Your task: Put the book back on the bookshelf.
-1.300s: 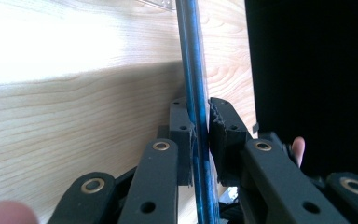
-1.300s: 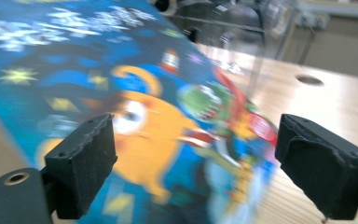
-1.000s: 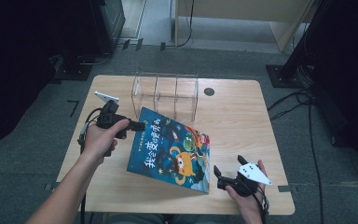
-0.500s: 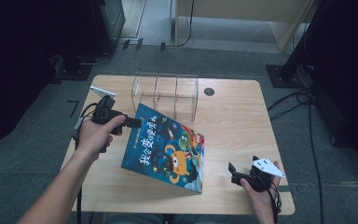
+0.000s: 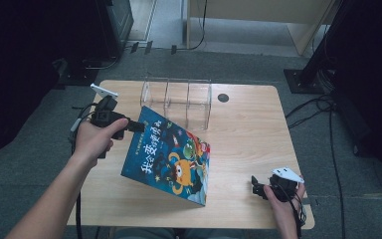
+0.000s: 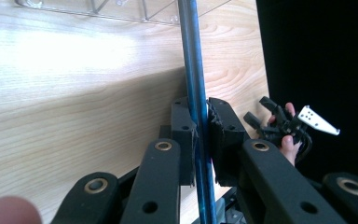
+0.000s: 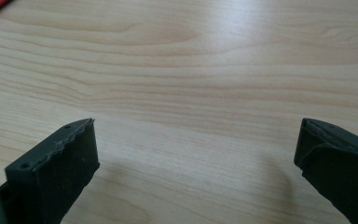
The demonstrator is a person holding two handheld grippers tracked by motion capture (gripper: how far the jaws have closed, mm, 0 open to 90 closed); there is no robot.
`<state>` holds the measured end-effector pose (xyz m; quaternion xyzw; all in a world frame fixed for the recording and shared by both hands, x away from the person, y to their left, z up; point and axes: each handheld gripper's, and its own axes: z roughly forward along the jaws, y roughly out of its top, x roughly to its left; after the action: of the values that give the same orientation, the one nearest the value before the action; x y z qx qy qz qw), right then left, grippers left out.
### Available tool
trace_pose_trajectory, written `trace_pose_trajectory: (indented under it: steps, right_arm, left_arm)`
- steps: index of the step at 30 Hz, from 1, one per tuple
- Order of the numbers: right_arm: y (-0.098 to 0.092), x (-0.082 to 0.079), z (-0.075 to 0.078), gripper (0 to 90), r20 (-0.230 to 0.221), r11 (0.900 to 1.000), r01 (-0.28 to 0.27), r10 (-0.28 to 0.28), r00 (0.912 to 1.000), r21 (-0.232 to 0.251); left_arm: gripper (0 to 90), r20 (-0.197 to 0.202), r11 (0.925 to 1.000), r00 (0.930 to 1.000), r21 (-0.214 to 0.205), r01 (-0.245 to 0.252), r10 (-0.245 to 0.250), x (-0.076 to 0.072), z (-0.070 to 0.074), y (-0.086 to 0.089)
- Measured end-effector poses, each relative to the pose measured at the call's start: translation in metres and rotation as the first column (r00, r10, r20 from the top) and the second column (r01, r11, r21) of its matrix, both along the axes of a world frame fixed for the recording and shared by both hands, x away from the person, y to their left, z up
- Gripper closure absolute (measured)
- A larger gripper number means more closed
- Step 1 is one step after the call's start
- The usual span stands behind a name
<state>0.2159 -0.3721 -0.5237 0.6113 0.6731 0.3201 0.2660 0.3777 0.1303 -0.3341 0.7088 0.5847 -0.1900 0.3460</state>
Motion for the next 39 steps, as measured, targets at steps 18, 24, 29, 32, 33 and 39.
trace_pose_trajectory:
  steps: [18,24,29,32,33,39]
  right_arm:
    - [-0.006,0.001,-0.003,0.0,-0.067,0.9985,0.052,-0.053,0.9963,-0.016]
    - [-0.006,0.001,-0.003,0.0,-0.065,0.9985,0.052,-0.053,0.9965,-0.018]
    - [-0.005,0.002,-0.003,0.0,-0.068,0.9983,0.057,-0.057,0.996,-0.015]
    - [-0.005,0.002,-0.003,0.0,-0.068,0.9983,0.057,-0.057,0.996,-0.015]
    - [-0.005,0.002,-0.003,0.0,-0.069,0.9983,0.056,-0.057,0.996,-0.015]
    - [-0.005,0.002,-0.003,0.0,-0.069,0.9983,0.056,-0.057,0.996,-0.015]
  left_arm:
    - [84.3,-0.013,0.9928,0.9997,0.117,0.024,-0.022,0.001,0.04,0.005]
    - [84.7,0.011,0.9869,0.9989,0.155,0.042,-0.044,0.004,0.053,-0.002]
    - [84.7,0.011,0.9851,0.9986,0.165,0.049,-0.051,0.005,0.054,-0.002]
    - [84.8,0.019,0.9835,0.9985,0.175,0.047,-0.051,0.004,0.057,0.0]
    - [84.8,0.02,0.9829,0.9986,0.179,0.045,-0.049,0.003,0.058,0.0]
    - [84.9,0.039,0.9765,0.9984,0.213,0.031,-0.04,-0.001,0.067,0.005]
